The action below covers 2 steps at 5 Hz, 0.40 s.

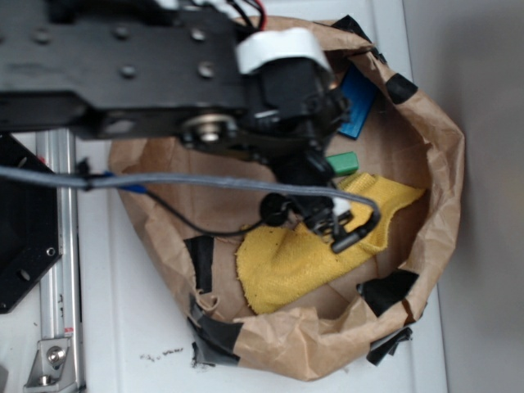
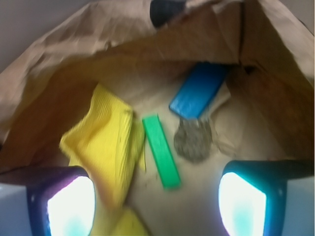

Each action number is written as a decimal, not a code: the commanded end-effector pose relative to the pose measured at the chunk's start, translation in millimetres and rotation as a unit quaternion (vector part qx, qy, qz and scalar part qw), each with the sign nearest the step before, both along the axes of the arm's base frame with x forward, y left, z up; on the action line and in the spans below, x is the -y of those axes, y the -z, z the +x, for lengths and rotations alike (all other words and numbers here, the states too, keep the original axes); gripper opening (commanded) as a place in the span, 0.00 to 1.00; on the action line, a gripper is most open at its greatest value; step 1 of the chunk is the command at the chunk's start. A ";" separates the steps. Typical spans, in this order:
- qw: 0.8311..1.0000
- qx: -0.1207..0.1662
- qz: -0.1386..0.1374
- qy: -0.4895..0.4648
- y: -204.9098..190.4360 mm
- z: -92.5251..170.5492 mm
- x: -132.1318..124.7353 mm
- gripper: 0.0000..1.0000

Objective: Grab the blue block.

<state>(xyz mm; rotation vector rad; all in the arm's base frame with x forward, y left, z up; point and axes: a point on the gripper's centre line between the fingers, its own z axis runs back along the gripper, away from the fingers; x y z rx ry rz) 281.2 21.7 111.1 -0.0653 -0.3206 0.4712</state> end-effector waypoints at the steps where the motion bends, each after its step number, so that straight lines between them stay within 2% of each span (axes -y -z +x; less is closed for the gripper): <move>1: 0.997 -0.012 0.014 -0.080 36.1 40.4 -22.9 1.00; 2: 0.993 -0.015 0.022 -0.114 41.7 44.0 -48.9 1.00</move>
